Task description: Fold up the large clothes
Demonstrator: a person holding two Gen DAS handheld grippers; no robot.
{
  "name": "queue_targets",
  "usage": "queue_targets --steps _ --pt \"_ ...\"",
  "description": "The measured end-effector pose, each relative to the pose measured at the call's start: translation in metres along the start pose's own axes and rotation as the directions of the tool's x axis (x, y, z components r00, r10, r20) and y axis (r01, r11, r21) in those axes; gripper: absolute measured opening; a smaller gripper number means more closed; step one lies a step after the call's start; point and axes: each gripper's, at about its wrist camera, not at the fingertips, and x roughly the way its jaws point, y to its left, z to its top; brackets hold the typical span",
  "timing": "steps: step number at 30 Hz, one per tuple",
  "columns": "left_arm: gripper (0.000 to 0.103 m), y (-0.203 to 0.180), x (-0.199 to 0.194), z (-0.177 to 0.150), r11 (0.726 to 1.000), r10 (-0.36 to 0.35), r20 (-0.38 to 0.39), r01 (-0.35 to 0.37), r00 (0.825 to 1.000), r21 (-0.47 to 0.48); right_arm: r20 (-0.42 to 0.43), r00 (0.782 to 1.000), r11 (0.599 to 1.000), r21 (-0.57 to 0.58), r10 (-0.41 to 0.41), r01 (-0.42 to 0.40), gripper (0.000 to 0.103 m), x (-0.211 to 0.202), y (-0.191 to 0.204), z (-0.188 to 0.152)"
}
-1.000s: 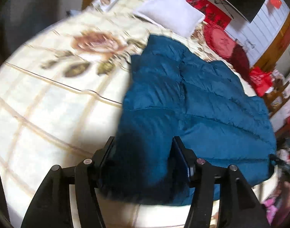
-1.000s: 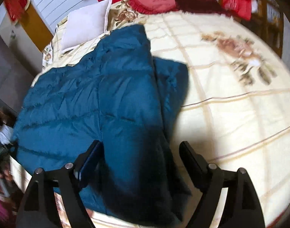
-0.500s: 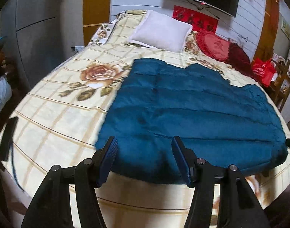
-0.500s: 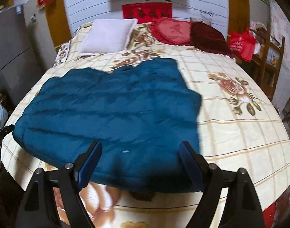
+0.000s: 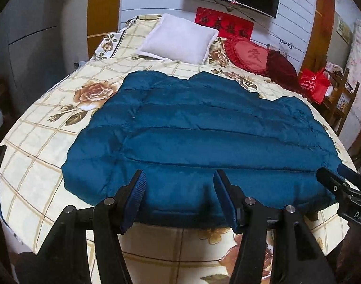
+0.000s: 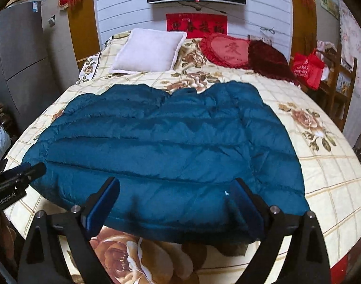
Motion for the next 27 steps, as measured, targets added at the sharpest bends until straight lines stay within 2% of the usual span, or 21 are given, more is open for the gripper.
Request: queue_targets --steps 6,10,12,21,27 --pt "0.041 -0.01 -0.001 -0.001 1.0 0.025 0.02 -0.025 0.999 0.014 0.008 1.0 1.0 0.004 0.004 -0.004 0.098 0.001 -0.002 0.005" --pt "0.041 -0.019 -0.002 -0.002 0.992 0.111 0.054 -0.114 0.992 0.061 0.007 1.0 1.0 0.019 0.017 -0.017 0.098 0.003 -0.004 0.005" --pt "0.041 -0.022 -0.001 -0.003 0.987 0.13 0.061 -0.135 0.99 0.084 0.006 1.0 0.999 0.025 0.021 -0.021 0.098 0.004 -0.006 0.005" --pt "0.041 -0.028 -0.001 -0.004 0.985 0.144 0.076 -0.151 0.987 0.09 0.007 1.0 1.0 0.024 0.012 -0.012 0.098 0.006 -0.007 0.004" --pt "0.041 -0.032 -0.003 -0.003 0.987 0.126 0.075 -0.133 0.989 0.086 0.019 1.0 1.0 0.011 -0.003 0.003 0.098 0.005 -0.005 0.006"
